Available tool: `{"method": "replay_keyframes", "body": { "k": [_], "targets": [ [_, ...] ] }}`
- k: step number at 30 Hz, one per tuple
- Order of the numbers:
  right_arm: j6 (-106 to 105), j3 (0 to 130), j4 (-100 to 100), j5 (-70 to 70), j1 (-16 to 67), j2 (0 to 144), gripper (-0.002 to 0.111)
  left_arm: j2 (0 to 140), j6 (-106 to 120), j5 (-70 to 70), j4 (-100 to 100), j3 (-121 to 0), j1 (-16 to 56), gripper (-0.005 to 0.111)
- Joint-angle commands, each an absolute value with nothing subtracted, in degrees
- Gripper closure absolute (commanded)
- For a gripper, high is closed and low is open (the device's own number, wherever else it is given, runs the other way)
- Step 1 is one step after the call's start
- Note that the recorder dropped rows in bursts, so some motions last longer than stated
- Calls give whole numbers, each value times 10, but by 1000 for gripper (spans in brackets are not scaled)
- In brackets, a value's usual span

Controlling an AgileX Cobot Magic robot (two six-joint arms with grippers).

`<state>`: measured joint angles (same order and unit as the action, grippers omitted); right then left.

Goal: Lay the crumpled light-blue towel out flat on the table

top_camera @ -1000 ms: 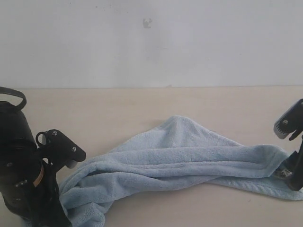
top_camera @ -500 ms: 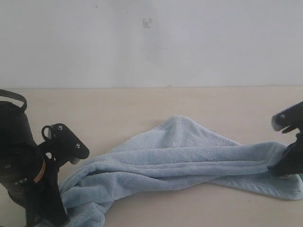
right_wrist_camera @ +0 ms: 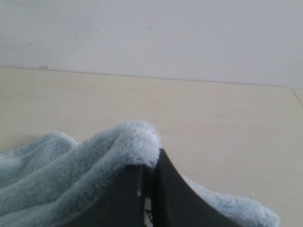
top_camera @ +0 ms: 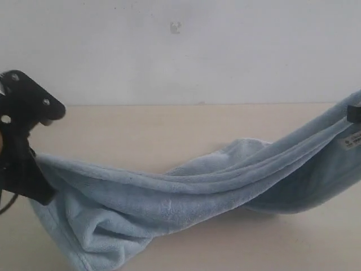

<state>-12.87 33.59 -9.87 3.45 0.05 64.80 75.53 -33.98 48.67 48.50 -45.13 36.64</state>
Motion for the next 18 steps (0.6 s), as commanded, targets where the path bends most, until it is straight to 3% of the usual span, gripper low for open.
{"method": "replay_keyframes", "body": {
  "k": [1, 9, 18],
  "targets": [
    [-122, 338, -101, 14, -5, 646, 108, 690, -349, 495, 489, -455, 366, 103],
    [-118, 338, -102, -9, 0, 633, 108, 650, -349, 548, 489, -454, 366, 103],
    [-120, 331, -102, -111, 0, 753, 108, 704, -352, 440, 480, -416, 366, 103]
  ]
}}
